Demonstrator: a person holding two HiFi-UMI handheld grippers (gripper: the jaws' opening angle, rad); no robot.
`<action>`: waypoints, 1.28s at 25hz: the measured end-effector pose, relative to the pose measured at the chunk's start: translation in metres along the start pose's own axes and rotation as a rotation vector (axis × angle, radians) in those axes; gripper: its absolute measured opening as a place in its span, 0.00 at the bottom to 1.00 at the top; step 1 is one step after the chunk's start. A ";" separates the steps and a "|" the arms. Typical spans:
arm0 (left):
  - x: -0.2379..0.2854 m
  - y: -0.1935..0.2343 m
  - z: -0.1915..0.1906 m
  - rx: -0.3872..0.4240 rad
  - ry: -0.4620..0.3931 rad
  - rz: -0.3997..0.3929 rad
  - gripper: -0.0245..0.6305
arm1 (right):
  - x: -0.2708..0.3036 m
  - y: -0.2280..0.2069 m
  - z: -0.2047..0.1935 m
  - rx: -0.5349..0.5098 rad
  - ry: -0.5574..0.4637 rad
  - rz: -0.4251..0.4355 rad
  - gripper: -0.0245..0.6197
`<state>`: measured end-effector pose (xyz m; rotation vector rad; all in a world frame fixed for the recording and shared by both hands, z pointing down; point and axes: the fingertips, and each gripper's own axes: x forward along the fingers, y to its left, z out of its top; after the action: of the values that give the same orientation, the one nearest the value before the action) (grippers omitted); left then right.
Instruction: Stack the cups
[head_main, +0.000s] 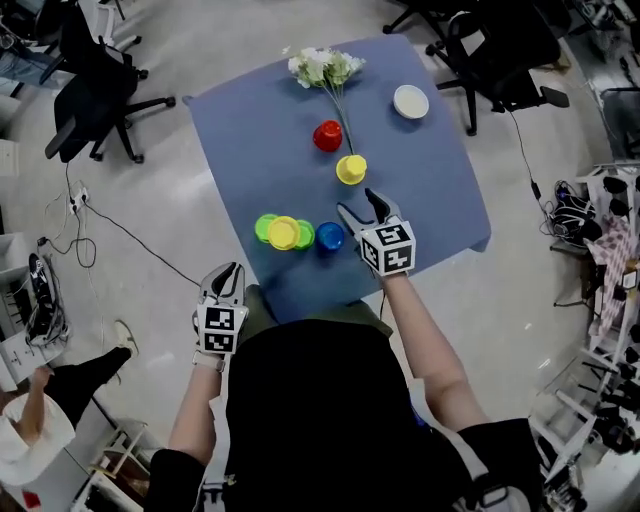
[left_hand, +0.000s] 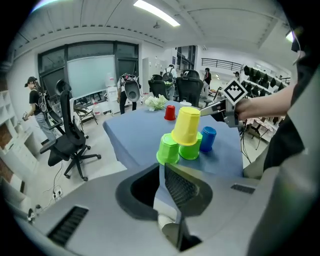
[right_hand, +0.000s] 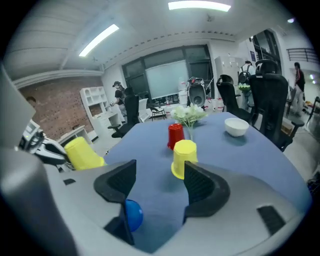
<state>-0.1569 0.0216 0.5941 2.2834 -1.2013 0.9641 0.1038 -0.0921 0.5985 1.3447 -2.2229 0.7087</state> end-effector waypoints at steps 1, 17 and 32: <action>-0.001 -0.001 -0.002 -0.010 0.005 0.010 0.07 | 0.008 -0.011 0.001 -0.006 0.007 -0.031 0.50; -0.028 -0.009 -0.024 -0.158 0.019 0.145 0.07 | 0.061 -0.061 0.007 -0.039 0.053 -0.133 0.40; -0.012 0.008 0.007 -0.103 -0.037 0.086 0.07 | -0.025 0.026 0.024 -0.046 0.009 0.036 0.40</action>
<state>-0.1652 0.0192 0.5807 2.1942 -1.3430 0.8720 0.0883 -0.0799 0.5600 1.2792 -2.2477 0.6707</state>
